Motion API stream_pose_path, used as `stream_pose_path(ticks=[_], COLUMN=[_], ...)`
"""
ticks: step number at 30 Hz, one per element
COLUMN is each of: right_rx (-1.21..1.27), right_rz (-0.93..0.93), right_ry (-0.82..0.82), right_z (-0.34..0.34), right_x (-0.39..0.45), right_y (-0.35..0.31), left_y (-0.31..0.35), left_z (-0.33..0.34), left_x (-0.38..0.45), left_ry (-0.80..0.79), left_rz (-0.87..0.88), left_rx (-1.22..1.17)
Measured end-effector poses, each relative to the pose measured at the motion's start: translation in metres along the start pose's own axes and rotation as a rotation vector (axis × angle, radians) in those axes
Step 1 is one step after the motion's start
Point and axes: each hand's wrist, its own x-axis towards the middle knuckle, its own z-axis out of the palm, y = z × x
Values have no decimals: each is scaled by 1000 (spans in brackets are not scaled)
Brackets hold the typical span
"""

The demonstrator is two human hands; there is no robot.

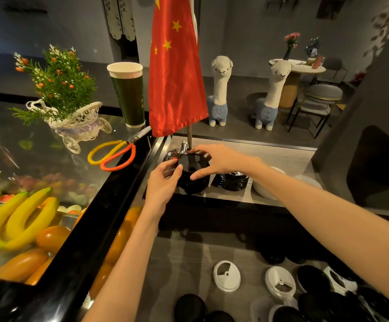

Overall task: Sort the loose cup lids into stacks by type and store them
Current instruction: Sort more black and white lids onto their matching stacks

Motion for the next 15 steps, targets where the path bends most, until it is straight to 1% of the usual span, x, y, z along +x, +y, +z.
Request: stream_pose_path(ticks=[2, 5, 6, 7, 8, 10, 12, 13, 15], right_rx=[-1, -58, -68, -48, -6, 107, 211, 266, 397], right_rz=[-5, -24, -34, -40, -50, -100, -151, -142, -44], right_ry=[28, 17, 27, 67, 146, 359, 506, 531, 516], right_z=[7, 8, 6, 7, 7, 16, 35, 48, 79], right_x=[-3, -13, -17, -25, -32, -54, -86, -105, -145], right_y=[1, -6, -10, -13, -16, -13, -4, 2, 16], left_y=[-1, 0, 1, 0, 2, 3, -5, -13, -43], left_z=[-1, -2, -2, -3, -5, -8, -7, -4, 8], left_x=[2, 2, 0, -5, -12, -35, -65, -81, -111], left_ry=[4, -12, 5, 41, 97, 218, 276, 253, 133], left_rz=[6, 22, 40, 63, 99, 186, 265, 293, 290], left_rx=[-3, 18, 32, 46, 50, 49, 50, 67, 133])
